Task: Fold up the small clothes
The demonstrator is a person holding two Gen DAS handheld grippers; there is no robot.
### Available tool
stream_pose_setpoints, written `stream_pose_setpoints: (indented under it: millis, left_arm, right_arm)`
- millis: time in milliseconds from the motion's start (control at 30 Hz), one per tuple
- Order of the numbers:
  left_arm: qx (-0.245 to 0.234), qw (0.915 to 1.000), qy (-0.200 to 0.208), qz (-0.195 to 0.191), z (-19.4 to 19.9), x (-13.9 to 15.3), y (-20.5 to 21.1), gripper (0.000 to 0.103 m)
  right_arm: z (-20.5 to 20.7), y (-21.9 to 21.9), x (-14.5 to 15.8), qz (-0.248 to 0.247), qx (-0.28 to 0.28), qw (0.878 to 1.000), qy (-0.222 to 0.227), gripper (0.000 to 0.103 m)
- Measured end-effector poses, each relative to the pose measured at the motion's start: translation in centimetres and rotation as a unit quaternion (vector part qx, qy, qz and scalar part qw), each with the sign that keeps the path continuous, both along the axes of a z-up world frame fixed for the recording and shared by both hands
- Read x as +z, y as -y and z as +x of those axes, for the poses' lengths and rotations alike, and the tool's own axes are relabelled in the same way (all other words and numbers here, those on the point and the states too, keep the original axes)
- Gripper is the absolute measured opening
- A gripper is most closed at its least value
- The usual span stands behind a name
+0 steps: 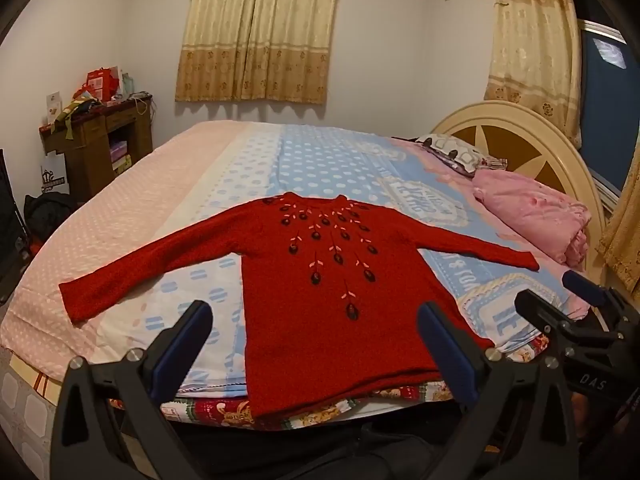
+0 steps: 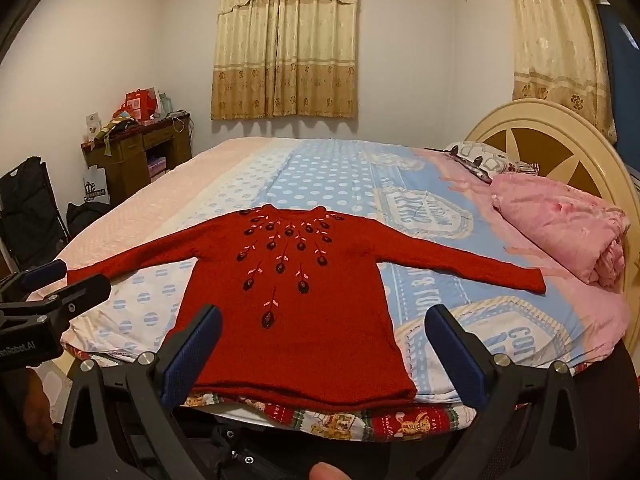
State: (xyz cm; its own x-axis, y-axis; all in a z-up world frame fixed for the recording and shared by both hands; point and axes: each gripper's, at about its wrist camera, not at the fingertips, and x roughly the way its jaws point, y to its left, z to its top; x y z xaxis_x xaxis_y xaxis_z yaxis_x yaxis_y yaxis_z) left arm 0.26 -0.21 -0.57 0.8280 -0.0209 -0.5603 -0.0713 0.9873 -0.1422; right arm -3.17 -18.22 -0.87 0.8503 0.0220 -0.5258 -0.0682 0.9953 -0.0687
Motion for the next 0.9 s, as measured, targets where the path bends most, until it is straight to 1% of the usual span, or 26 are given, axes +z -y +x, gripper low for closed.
stream_pose_setpoints:
  millis: [900]
  left_arm:
    - [0.002, 1.0, -0.002, -0.003, -0.05, 0.26, -0.12, 0.103]
  right_arm:
    - [0.26, -0.12, -0.85, -0.001, -0.003, 1.0, -0.008, 0.102]
